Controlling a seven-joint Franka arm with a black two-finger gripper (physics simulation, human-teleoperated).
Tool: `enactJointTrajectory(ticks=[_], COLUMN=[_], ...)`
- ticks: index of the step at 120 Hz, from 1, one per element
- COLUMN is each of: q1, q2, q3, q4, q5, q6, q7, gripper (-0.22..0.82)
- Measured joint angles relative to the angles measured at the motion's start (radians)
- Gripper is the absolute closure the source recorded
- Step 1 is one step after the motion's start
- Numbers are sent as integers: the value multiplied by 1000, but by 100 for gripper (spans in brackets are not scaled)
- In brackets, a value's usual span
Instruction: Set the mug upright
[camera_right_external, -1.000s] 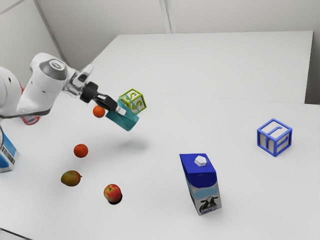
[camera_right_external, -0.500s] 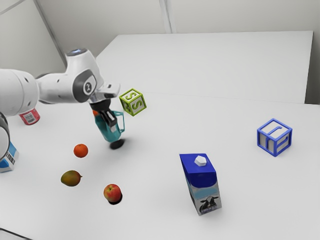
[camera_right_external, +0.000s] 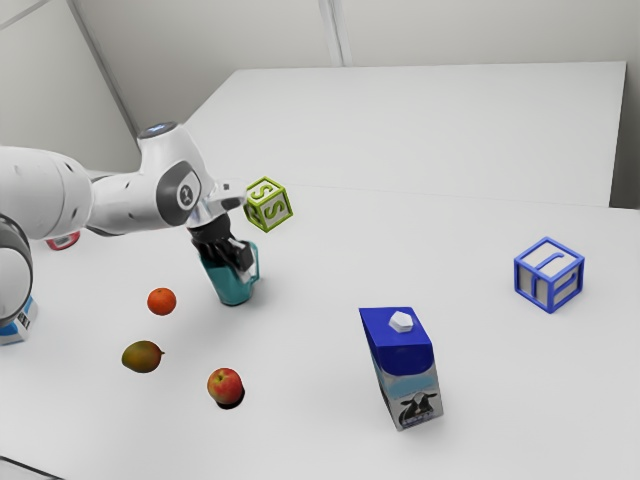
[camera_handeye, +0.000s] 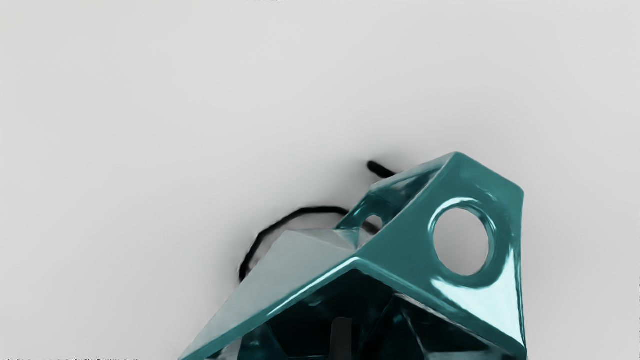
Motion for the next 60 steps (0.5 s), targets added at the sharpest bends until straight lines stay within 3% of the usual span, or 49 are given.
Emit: enactJointTrajectory(ticks=[15, 33, 49, 60], q1=[0, 1, 3, 10], q2=[-15, -68, -104, -109], q3=[1, 1, -4, -12], q4=[4, 59, 189, 396], q5=[-2, 1, 9, 49], q6=[1, -28, -130, -286], q7=[-30, -56, -75, -87], gripper=[22, 11, 7, 5])
